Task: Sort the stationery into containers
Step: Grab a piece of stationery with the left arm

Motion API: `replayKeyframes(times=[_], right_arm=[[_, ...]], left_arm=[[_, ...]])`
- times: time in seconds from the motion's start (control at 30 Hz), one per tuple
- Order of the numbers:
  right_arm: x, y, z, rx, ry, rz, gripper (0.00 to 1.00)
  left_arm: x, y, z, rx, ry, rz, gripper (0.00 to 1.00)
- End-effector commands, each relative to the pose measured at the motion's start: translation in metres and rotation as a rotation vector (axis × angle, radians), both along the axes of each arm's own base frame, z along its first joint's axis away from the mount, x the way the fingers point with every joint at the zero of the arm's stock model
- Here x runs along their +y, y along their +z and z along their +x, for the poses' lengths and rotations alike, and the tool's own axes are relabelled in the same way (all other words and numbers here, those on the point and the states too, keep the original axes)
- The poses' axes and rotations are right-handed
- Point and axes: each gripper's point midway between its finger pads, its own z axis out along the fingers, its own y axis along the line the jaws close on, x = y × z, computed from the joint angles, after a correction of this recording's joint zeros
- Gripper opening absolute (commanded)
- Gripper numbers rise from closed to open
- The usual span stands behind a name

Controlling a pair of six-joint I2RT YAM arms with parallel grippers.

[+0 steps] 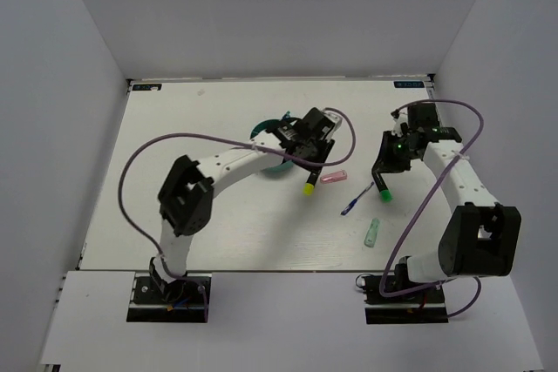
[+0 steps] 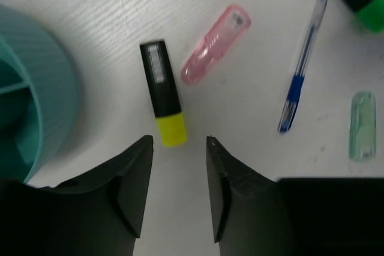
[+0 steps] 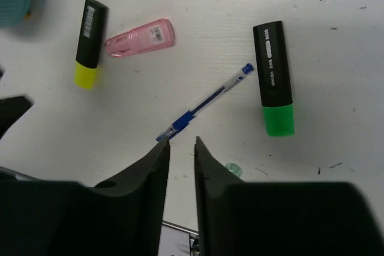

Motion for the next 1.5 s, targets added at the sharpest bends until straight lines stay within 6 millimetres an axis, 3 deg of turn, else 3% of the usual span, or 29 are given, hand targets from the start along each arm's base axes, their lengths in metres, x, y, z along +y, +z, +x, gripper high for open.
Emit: replayKeyframes(times=[0.0, 0.03, 0.07, 0.1, 0.2, 0.47, 0.77, 1.23, 1.47], right_arm=[[0.014, 0.013, 0.003, -0.045, -0.026, 0.153, 0.29], [0.001, 0.016, 0.005, -0.061, -0.055, 0.139, 0.30], [-0.002, 0.018, 0.007, -0.080, -0.055, 0.133, 0.30], [-0.006, 0.016, 0.006, -0.078, -0.071, 0.140, 0.31], [-0.005, 0.018, 0.004, -0.092, -0.063, 0.171, 0.31], [-0.008, 0.019, 0.003, -0.088, -0.069, 0.217, 0.33], [-0.013, 0.019, 0.003, -0.089, -0.082, 0.245, 0.33], [-0.017, 0.023, 0.003, -0.090, -0.093, 0.298, 0.34], [-0.017, 0.026, 0.002, -0.094, -0.093, 0.324, 0.35]], left_arm=[[-0.016, 0.012, 0.024, -0.054, 0.019, 0.002, 0.53], [-0.020, 0.010, 0.027, -0.059, 0.020, 0.004, 0.55], [-0.027, -0.002, 0.034, -0.056, 0.028, 0.015, 0.61], [-0.026, -0.005, 0.039, -0.063, 0.037, 0.019, 0.61], [-0.026, -0.027, 0.049, -0.048, 0.066, 0.036, 0.63], [-0.019, -0.048, 0.061, -0.024, 0.097, 0.043, 0.63], [-0.023, -0.071, 0.059, 0.010, 0.105, 0.048, 0.60], [-0.033, -0.087, 0.055, -0.002, 0.112, 0.066, 0.57], [-0.028, -0.099, 0.052, -0.015, 0.134, 0.116, 0.53]])
